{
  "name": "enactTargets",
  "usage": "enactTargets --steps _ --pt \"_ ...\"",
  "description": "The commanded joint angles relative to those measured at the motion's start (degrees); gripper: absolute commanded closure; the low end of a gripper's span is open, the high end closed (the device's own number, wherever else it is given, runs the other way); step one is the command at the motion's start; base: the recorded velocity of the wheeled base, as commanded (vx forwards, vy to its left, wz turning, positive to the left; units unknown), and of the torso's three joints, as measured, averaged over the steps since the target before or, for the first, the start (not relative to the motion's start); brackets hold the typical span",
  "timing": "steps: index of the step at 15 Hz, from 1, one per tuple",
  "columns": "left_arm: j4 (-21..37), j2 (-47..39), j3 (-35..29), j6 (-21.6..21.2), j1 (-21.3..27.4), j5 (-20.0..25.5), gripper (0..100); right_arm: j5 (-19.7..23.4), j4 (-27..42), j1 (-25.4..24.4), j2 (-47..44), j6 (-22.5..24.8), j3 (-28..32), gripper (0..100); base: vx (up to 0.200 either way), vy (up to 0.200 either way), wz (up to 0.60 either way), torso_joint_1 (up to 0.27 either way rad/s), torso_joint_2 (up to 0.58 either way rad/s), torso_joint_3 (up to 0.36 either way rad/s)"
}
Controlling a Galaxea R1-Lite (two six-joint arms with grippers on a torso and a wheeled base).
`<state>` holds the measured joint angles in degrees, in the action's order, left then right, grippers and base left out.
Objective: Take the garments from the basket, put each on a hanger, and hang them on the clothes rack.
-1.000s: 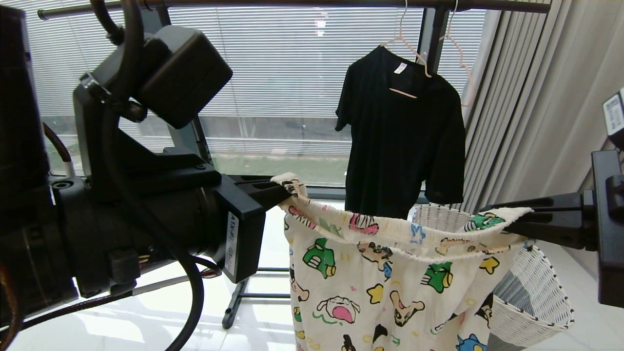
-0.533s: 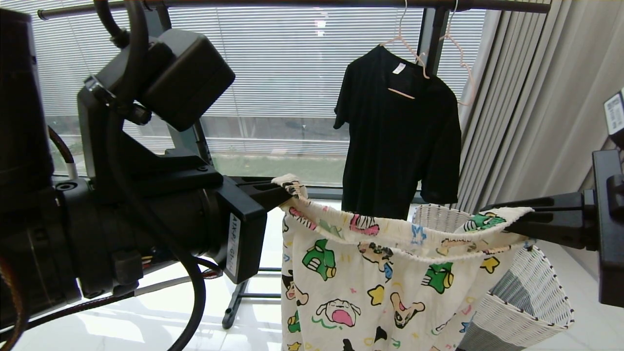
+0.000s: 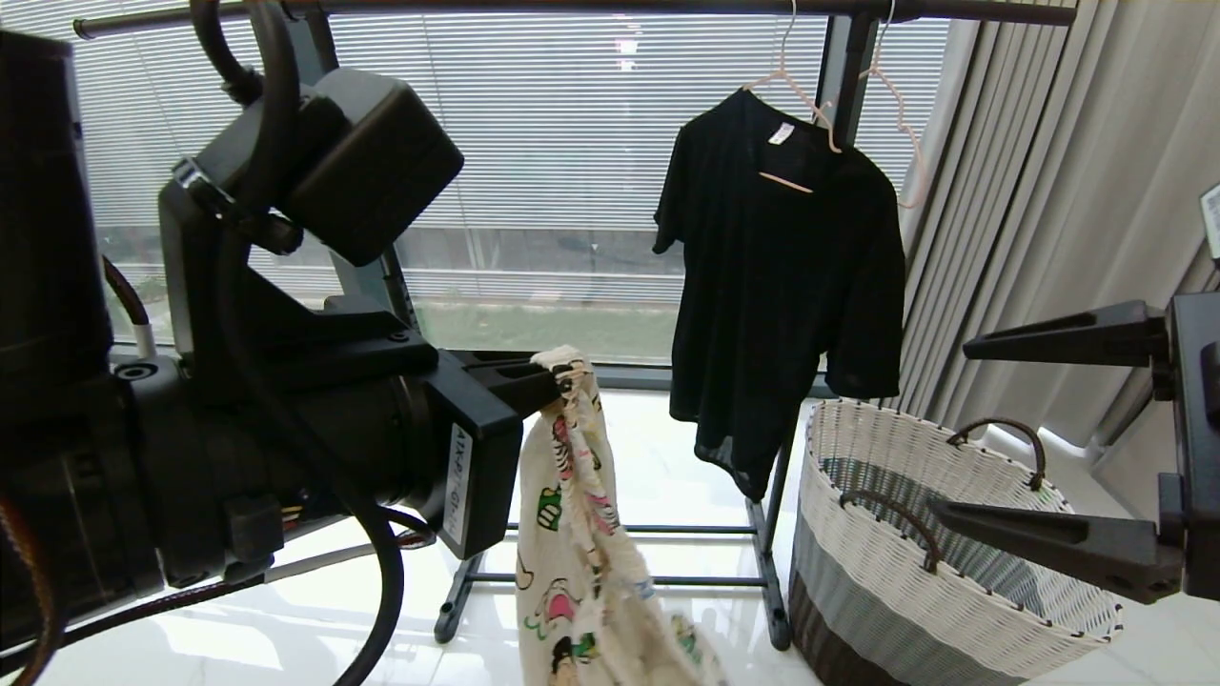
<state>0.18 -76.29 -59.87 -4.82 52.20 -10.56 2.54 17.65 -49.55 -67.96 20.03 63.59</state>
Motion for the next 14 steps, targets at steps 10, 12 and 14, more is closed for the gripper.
enactTargets --steps 10,12,14 --pt "0.34 5.36 12.58 -2.13 -8.17 -1.75 100 -3.06 -0.6 10.27 7.14 -0.96 -6.72 0 0.0 0.0 0.0 0.0 0.0 0.0" --pt "0.34 9.14 16.19 -2.13 -11.07 -1.66 100 -6.23 -0.69 14.75 8.81 -0.34 -10.06 0 0.0 0.0 0.0 0.0 0.0 0.0" --pt "0.34 11.86 16.98 -2.04 -16.25 -1.57 100 -9.04 -3.06 18.62 9.52 0.1 -14.28 0 0.0 0.0 0.0 0.0 0.0 0.0"
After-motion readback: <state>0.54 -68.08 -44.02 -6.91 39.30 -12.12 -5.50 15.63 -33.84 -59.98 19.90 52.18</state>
